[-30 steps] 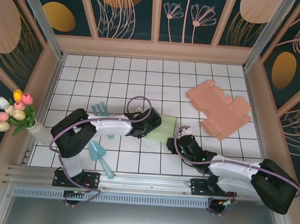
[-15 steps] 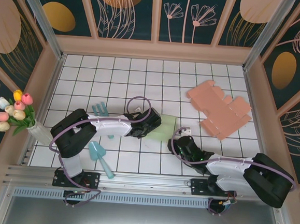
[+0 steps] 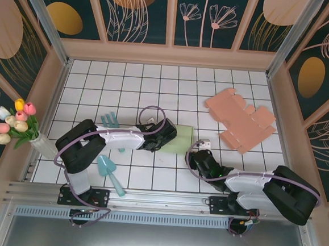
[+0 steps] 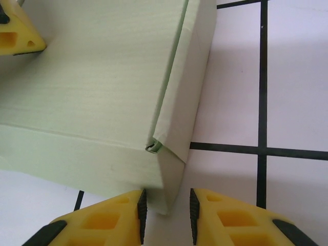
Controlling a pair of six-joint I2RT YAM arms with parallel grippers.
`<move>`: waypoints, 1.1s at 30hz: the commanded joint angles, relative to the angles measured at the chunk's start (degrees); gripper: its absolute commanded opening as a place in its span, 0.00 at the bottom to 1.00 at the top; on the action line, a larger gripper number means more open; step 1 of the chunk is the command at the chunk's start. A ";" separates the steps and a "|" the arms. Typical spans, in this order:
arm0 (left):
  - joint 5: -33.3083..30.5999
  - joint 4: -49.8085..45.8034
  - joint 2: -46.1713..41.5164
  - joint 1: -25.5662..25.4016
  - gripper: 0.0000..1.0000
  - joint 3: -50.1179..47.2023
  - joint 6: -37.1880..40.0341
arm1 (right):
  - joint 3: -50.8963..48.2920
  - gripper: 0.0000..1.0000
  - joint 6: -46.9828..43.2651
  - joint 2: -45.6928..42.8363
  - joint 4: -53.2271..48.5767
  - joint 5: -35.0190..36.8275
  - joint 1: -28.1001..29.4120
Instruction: Fold the paper box
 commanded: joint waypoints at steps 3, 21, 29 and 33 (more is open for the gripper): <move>1.19 -4.97 4.47 0.59 0.85 -2.47 -0.01 | -0.11 0.31 -2.33 1.85 5.08 2.79 0.16; 7.86 0.25 6.03 -1.96 0.78 -1.95 2.54 | 7.33 0.35 -6.82 11.82 9.56 1.36 -4.69; 7.57 -0.40 5.52 -3.02 0.78 -0.31 3.06 | 7.72 0.35 -5.26 10.83 10.33 -6.68 -10.98; 7.86 0.37 4.75 -3.25 0.78 -0.96 1.47 | 8.96 0.35 -5.56 10.02 7.67 -7.25 -11.22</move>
